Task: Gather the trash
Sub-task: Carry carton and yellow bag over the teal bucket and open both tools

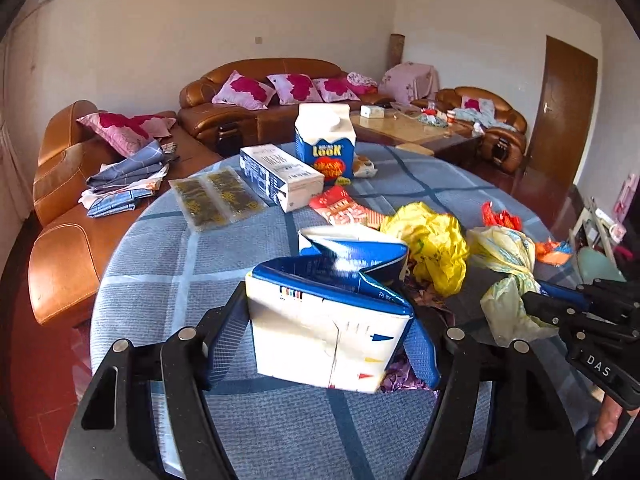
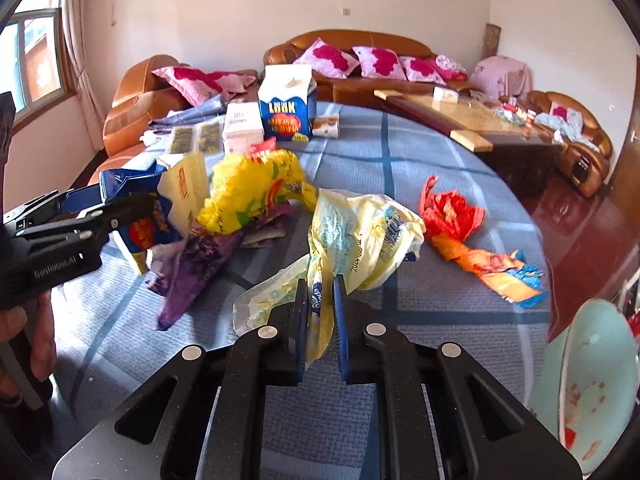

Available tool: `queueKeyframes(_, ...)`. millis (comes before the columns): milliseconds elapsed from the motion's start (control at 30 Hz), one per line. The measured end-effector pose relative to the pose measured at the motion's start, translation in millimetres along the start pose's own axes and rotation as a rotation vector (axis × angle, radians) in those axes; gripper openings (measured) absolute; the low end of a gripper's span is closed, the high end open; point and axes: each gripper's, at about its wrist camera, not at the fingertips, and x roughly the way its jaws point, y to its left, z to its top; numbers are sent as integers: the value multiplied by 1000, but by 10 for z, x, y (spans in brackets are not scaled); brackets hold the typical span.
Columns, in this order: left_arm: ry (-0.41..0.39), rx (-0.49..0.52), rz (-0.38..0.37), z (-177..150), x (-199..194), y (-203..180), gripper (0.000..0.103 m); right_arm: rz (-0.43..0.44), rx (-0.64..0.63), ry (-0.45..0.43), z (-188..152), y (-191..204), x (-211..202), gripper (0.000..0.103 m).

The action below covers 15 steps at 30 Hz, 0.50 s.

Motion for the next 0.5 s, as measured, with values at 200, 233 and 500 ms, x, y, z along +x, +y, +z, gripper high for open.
queueKeyframes(200,-47,-12,14,117,-215,79,68,-36,-8,-55,50,-35,-194,12)
queueKeyframes(233,-48,-6,20,120,-224,69,68,-38,-5,-59,53,-45,-204,12)
queueKeyframes(500,-136,-9,-4,282,-424,-147,68,-85,-6,-99,54,-185,-410,12)
